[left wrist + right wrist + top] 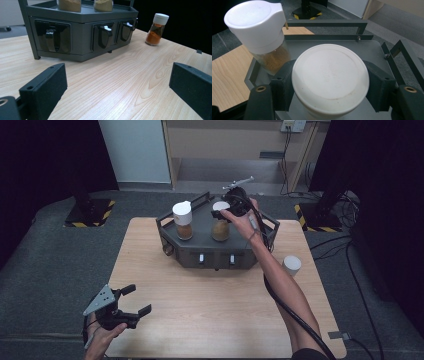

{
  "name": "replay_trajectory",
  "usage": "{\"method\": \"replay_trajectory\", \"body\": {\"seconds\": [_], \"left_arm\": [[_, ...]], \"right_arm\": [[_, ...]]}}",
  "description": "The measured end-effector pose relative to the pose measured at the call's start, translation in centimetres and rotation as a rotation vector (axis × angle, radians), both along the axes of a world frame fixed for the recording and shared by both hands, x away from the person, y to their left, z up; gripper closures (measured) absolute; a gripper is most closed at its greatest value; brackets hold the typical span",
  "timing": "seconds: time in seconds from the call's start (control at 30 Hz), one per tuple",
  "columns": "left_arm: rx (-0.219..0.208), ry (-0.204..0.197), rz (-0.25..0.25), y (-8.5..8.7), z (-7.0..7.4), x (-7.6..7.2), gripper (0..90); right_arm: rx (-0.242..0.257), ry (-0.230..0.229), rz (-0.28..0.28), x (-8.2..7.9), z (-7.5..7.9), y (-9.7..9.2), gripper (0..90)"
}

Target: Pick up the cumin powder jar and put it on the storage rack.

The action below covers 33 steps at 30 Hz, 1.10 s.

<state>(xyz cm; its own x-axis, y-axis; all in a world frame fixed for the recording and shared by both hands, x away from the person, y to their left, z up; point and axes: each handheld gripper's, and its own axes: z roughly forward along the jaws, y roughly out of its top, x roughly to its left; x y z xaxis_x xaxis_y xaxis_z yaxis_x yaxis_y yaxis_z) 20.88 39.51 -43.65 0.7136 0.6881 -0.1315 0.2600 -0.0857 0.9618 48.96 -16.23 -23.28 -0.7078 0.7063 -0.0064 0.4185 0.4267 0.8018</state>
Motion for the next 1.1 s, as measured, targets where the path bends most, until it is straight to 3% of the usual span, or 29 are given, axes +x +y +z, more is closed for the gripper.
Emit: {"method": "replay_trajectory", "body": {"seconds": [0.17,0.3,0.47,0.53,0.63,0.8,1.1], "left_arm": [[0.001,0.000,0.000,0.0,0.0,0.0,0.1],[0.001,0.000,0.001,0.0,0.0,0.0,0.1],[0.002,-0.001,0.001,0.0,0.0,-0.1,0.1],[0.001,0.000,0.001,-0.1,0.0,0.0,0.1],[0.002,-0.002,0.001,-0.1,0.0,-0.1,0.1],[0.004,-0.001,0.002,-0.1,0.1,-0.1,0.0],[0.004,-0.001,0.004,-0.1,0.1,-0.1,0.1]], "right_arm": [[0.013,-0.005,0.001,-0.1,-0.3,-0.2,33.3],[0.045,0.019,-0.007,0.2,-0.4,-0.6,19.8],[0.055,-0.016,-0.032,-0.6,-0.1,-0.9,10.8],[0.037,-0.033,-0.023,-0.9,0.2,-0.9,8.6],[0.013,-0.062,-0.021,-1.5,0.9,-0.9,8.4],[0.053,-0.087,-0.016,-2.4,1.9,-2.2,8.0],[0.127,-0.135,0.053,-4.9,3.4,-5.9,7.0]]}}
